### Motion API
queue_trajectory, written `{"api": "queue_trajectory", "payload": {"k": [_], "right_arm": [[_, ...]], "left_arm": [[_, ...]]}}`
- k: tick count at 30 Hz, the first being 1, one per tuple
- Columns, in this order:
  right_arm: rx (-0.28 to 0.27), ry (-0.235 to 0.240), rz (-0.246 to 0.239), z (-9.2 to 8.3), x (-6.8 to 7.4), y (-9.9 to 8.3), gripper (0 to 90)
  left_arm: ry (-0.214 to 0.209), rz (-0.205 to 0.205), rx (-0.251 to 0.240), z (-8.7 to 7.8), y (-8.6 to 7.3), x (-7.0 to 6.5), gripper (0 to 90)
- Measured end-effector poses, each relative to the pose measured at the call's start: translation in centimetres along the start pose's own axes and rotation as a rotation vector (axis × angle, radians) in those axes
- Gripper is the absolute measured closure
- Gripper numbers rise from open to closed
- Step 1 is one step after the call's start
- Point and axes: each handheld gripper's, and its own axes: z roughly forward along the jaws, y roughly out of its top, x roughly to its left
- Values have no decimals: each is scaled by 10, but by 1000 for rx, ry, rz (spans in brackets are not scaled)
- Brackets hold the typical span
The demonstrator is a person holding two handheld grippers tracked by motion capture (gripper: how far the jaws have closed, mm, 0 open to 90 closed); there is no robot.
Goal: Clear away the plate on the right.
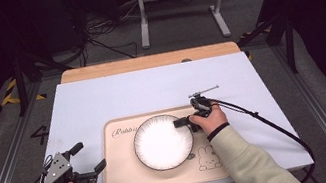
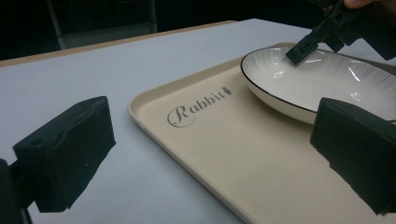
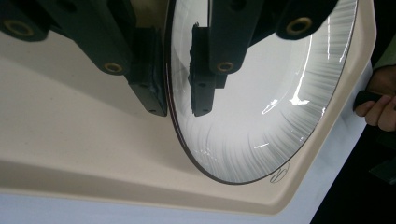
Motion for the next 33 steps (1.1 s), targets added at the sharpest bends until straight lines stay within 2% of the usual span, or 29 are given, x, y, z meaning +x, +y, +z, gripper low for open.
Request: {"api": "queue_trajectory", "payload": {"k": [9, 13, 16, 20, 25, 27, 29, 31, 33], "right_arm": [[2, -3, -3, 1, 0, -1, 746], [-34, -16, -30, -3, 2, 0, 711], [-79, -34, -89, -9, 5, 1, 678], [-119, -51, -142, -16, 9, 2, 628], [-172, -43, -231, -23, 17, 1, 536], [-178, -44, -242, -24, 18, 1, 516], [-195, -60, -279, -27, 20, 0, 481], [-236, -75, -345, -28, 21, 0, 427], [-243, -84, -384, -31, 22, -1, 420]], "left_arm": [[0, 0, 0, 0, 0, 0, 3], [-1, 0, 0, 0, 0, 0, 3], [-2, -1, 0, 0, 0, 0, 3], [-2, -3, 0, 0, 0, 0, 3], [-1, 4, 1, 0, 0, 0, 3], [-1, 0, 1, 0, 0, 0, 3], [-2, 5, 1, 0, 0, 0, 3], [0, 7, 1, 0, 0, 1, 3], [0, 5, 2, 0, 0, 1, 3]]}}
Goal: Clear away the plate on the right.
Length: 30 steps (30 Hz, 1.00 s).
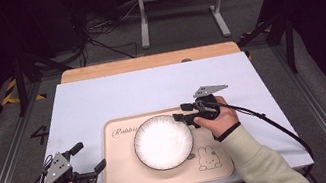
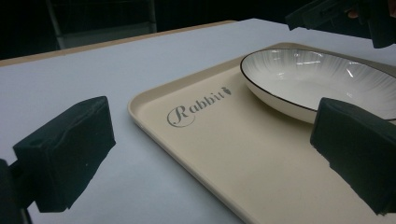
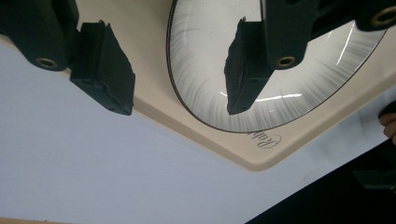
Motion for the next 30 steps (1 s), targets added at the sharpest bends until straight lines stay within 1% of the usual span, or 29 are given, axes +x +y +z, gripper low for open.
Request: {"api": "queue_trajectory", "payload": {"k": [2, 3, 4, 6, 9, 10, 11, 12, 13, 14, 15, 17, 19, 20, 22, 23, 24, 27, 30], "right_arm": [[-4, 12, -29, -3, 2, 1, 401], [-7, 21, -55, -4, 2, 1, 376], [-6, 29, -71, -5, 3, 1, 352], [9, 35, -78, -8, 4, 1, 341], [8, 36, -152, -11, 7, 0, 263], [7, 44, -171, -12, 8, 0, 235], [-1, 58, -192, -13, 9, 1, 201], [-9, 71, -199, -15, 10, 2, 177], [-18, 83, -210, -17, 10, 2, 157], [-23, 87, -214, -19, 11, 3, 135], [-34, 84, -220, -20, 12, 3, 117], [-39, 71, -245, -24, 12, 4, 93], [-45, 76, -262, -28, 12, 4, 66], [-65, 86, -270, -32, 11, 3, 66], [-89, 96, -250, -38, 8, 3, 66], [-95, 90, -244, -41, 7, 3, 66], [-103, 73, -252, -45, 6, 3, 66], [-119, 50, -254, -55, 2, 1, 66], [-122, 19, -265, -65, -3, -1, 66]], "left_arm": [[0, -1, 2, 0, 0, 0, 3], [0, 2, 2, 0, 0, 0, 3], [0, 0, 1, 0, 0, 0, 3], [2, 0, 2, 0, 0, 0, 3], [-2, -3, 4, 0, 0, 0, 3], [-1, -12, 0, 0, 0, 0, 3], [-1, -10, 0, 0, 0, 0, 3], [-1, -5, 1, 0, 0, 0, 3], [-1, -9, 0, 0, 0, 0, 3], [-3, -8, 3, 0, 0, 0, 3], [-1, -3, -1, 0, 0, 0, 3], [-2, -1, 3, 0, 0, 0, 3], [-2, 0, 2, 0, 0, 0, 3], [-2, 0, 2, 0, 0, 0, 3], [1, 2, 3, 0, 0, 0, 3], [-1, -2, 1, 0, 0, 0, 3], [-1, 0, 3, 0, 0, 0, 3], [-1, 0, 4, 0, 0, 0, 3], [-1, 0, 4, 0, 0, 0, 3]]}}
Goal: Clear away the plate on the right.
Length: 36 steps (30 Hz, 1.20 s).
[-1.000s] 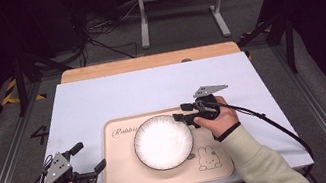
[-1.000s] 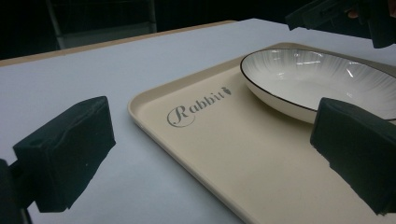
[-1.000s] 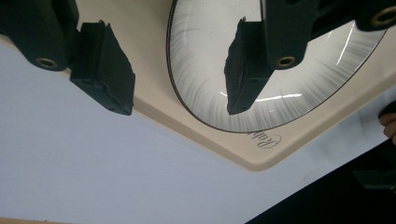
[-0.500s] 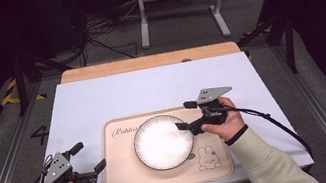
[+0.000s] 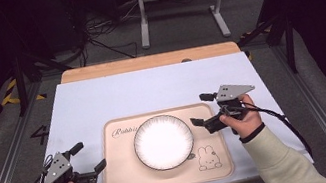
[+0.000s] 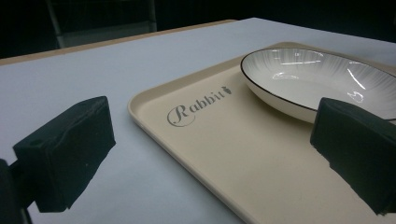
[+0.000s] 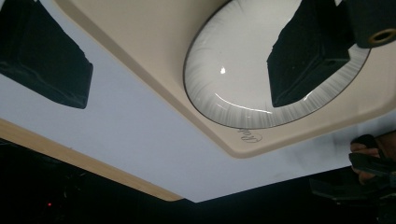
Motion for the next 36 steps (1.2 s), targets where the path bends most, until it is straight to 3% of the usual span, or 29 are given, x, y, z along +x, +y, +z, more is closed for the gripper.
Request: {"api": "queue_trajectory", "payload": {"k": [24, 36], "right_arm": [[-53, -166, 72, -74, -32, -37, 66], [-96, -233, 122, -92, -44, -63, 44]], "left_arm": [[3, 0, -1, 0, 0, 0, 3], [2, -5, -2, 0, 0, 0, 3]]}}
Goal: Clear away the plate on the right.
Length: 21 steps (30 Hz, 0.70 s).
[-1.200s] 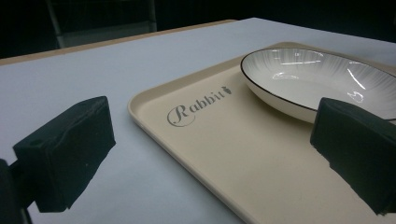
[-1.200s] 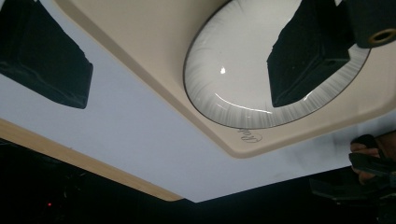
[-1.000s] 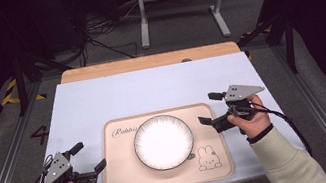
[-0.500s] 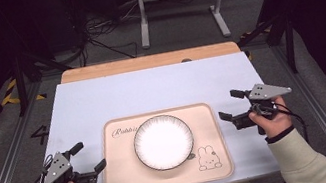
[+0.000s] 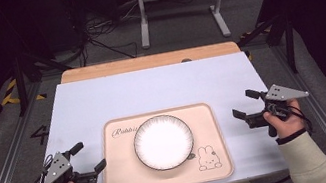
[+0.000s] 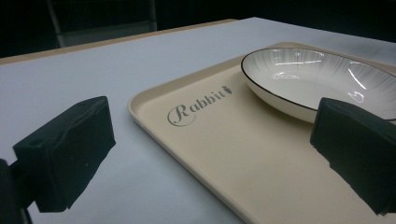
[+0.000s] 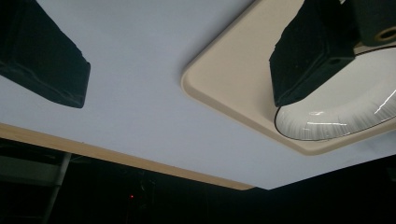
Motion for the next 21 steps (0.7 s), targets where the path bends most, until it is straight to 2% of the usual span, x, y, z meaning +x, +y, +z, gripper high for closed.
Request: {"api": "queue_trajectory", "payload": {"k": [6, 15, 19, 21], "right_arm": [[-24, -16, 21, -2, -7, -20, 42], [-43, -20, 36, -4, -7, -36, 41], [-60, -16, 17, -5, -7, -45, 30], [-53, -21, 37, -5, -8, -49, 29]], "left_arm": [[-1, 0, -1, 0, 0, 0, 3], [-4, 11, 1, 0, 0, 0, 3], [-7, 10, -1, -1, 0, 0, 3], [-9, 10, -2, -1, 0, 0, 3]]}}
